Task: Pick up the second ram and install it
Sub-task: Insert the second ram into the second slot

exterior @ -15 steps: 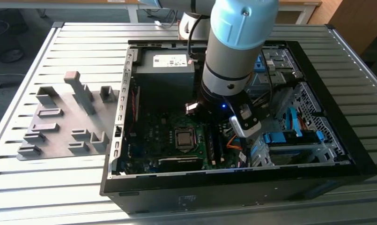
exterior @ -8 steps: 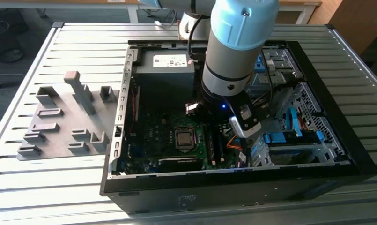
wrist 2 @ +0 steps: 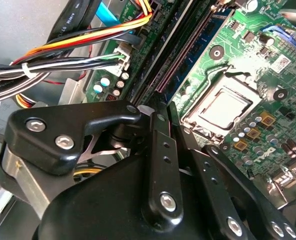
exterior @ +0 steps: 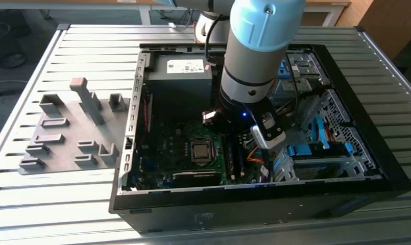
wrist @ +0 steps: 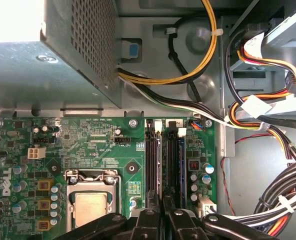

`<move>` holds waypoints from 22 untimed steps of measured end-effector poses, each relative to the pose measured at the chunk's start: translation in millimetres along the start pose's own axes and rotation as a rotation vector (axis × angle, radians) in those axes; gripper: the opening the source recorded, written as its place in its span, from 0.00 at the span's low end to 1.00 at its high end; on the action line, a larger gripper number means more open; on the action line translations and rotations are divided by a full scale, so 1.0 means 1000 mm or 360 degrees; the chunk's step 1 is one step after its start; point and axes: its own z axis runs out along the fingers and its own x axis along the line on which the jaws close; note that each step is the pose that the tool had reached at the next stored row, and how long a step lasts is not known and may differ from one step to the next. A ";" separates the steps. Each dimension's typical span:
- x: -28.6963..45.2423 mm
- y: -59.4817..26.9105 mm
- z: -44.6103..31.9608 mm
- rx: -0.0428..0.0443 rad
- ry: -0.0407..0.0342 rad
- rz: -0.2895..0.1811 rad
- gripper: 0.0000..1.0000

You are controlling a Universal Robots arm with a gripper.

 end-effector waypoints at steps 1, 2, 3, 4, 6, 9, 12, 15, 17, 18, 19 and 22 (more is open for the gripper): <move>0.0000 0.0002 0.0000 0.0005 0.0000 0.0000 0.14; 0.0000 0.0005 0.0000 0.0014 0.0000 0.0000 0.14; 0.0000 0.0005 -0.0001 0.0024 -0.0001 0.0000 0.14; 0.0000 0.0007 -0.0001 0.0029 -0.0001 0.0000 0.14; 0.0000 0.0010 -0.0001 0.0033 -0.0001 0.0000 0.14; 0.0001 0.0012 -0.0006 0.0034 -0.0001 0.0000 0.14; 0.0001 0.0013 -0.0028 0.0033 -0.0001 0.0000 0.14; 0.0001 0.0016 -0.0044 0.0032 -0.0001 0.0000 0.14; 0.0001 0.0017 -0.0043 0.0032 -0.0001 0.0000 0.14; 0.0000 0.0017 -0.0043 0.0035 -0.0001 0.0000 0.14; 0.0000 0.0017 -0.0044 0.0038 -0.0001 0.0001 0.14; 0.0001 0.0020 -0.0044 0.0042 -0.0001 0.0003 0.14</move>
